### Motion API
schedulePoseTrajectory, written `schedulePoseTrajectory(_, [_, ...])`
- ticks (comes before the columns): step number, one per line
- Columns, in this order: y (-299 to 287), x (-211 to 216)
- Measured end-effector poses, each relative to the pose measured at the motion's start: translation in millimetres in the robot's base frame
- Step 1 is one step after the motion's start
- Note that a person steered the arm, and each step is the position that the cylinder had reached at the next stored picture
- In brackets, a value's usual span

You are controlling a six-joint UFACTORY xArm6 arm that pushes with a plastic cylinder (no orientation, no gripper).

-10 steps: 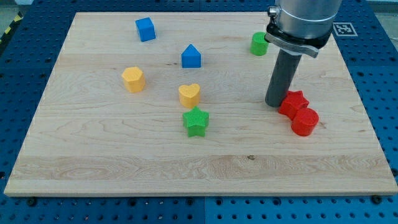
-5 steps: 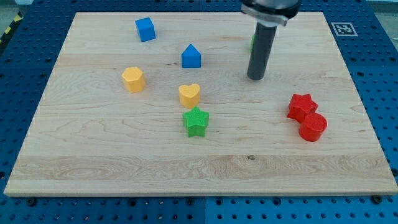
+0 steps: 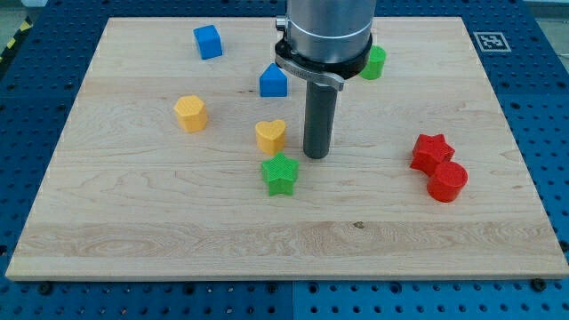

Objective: Move the yellow heart above the yellow hexagon

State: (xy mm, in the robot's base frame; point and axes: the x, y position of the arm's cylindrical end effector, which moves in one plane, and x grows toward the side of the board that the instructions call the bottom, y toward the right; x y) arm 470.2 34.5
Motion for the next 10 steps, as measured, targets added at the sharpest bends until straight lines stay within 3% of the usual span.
schedulePoseTrajectory(3, [-2.1,0.0])
schedulePoseTrajectory(5, [-47.1,-3.7])
schedulePoseTrajectory(7, [-88.5,-52.6])
schedulePoseTrajectory(9, [-123.1,-55.5])
schedulePoseTrajectory(10, [-84.8,-59.0])
